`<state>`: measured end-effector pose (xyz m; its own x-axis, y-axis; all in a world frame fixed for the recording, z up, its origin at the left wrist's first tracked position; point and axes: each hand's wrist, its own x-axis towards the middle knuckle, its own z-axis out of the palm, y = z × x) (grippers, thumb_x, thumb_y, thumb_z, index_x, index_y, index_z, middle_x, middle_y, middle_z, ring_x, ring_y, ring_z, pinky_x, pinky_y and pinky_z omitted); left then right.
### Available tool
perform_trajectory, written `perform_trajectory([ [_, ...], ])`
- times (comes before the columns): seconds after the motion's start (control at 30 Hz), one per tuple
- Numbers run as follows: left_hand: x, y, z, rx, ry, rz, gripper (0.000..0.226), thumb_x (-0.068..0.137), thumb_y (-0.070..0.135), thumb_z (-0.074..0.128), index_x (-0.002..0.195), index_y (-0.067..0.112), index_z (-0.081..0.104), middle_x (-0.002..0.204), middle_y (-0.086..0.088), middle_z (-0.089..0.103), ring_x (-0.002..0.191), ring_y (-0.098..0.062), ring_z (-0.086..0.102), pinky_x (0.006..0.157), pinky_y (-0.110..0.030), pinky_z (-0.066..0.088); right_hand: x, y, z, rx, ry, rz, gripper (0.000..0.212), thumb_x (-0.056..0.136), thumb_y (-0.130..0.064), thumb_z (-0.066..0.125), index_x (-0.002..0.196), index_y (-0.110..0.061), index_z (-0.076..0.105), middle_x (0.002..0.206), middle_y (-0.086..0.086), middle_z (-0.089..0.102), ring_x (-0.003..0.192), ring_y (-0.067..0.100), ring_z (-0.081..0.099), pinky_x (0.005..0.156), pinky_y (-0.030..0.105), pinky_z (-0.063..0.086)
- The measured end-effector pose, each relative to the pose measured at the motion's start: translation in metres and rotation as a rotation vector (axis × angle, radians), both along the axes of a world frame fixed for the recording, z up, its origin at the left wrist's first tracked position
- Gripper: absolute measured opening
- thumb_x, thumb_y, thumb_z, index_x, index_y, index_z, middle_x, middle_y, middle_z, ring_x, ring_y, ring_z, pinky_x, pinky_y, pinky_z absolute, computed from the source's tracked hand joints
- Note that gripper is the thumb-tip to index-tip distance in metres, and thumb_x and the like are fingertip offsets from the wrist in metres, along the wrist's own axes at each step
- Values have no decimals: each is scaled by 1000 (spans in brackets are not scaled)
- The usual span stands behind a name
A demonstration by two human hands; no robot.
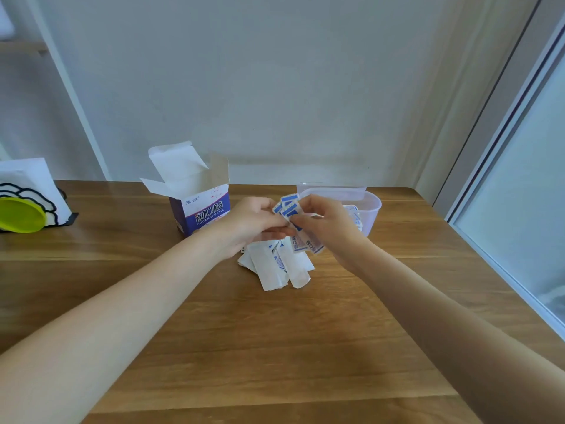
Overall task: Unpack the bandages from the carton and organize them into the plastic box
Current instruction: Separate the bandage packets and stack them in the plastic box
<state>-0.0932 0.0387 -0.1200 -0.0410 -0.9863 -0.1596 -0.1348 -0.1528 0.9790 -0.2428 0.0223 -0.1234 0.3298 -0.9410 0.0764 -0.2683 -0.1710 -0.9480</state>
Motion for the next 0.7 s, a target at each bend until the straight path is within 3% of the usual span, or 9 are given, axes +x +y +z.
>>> perform_trajectory([
  [0.07,1,2,2,-11,-106,-88,19,86,5,62,104,9,60,95,-10,72,86,-16,70,73,-19,57,1,0,-2,-150,127,-46,16,88,-9,59,77,-21,60,92,5,66,84,24,64,74,37,52],
  [0.1,5,3,3,-40,-266,-138,19,86,6,62,104,11,60,98,-8,71,91,-17,69,74,-20,56,0,-1,-3,-257,215,-71,10,88,-8,58,85,-17,61,91,4,65,81,21,61,71,33,50],
  [0.17,17,4,-1,-117,-769,-282,27,86,8,60,111,17,58,111,-2,65,102,-18,62,77,-22,51,-5,-2,-7,-478,464,-64,17,89,-7,54,105,-12,57,89,2,63,79,20,58,68,29,45],
  [0.2,23,4,-5,-138,-996,-371,35,85,9,58,118,21,56,118,2,60,107,-18,57,83,-25,49,-8,-2,-11,-566,609,-15,23,90,-7,51,112,-12,52,92,3,64,80,24,59,68,33,47],
  [0.27,31,6,-15,-155,-1224,-492,44,84,9,56,124,27,53,126,7,51,116,-19,46,94,-32,43,-10,1,-21,-656,834,100,31,92,-7,45,121,-16,43,101,7,65,85,31,61,70,43,52],
  [0.33,32,8,-21,-188,-1257,-498,37,84,9,55,114,30,56,128,10,46,119,-17,36,95,-35,40,-9,3,-31,-649,918,161,33,94,-11,44,126,-17,42,112,7,62,95,29,60,74,43,52],
  [0.43,32,10,-20,-295,-1273,-446,18,84,10,58,89,26,52,120,10,44,110,-8,32,82,-25,34,-11,1,-41,-640,929,195,31,96,-17,42,127,-15,46,121,3,56,105,22,54,73,28,45],
  [0.6,36,6,-20,-366,-1193,-403,5,83,16,63,85,19,60,93,8,51,89,-9,48,78,-25,41,-19,-4,-45,-609,958,231,38,95,-9,44,133,-17,45,124,3,51,110,21,52,79,28,47],
  [0.7,35,7,-18,-329,-1135,-394,21,85,28,63,68,22,52,69,6,49,67,-13,46,63,-28,35,-23,-4,-42,-573,916,213,40,94,-5,45,132,-16,48,125,6,54,110,23,55,84,29,49],
])
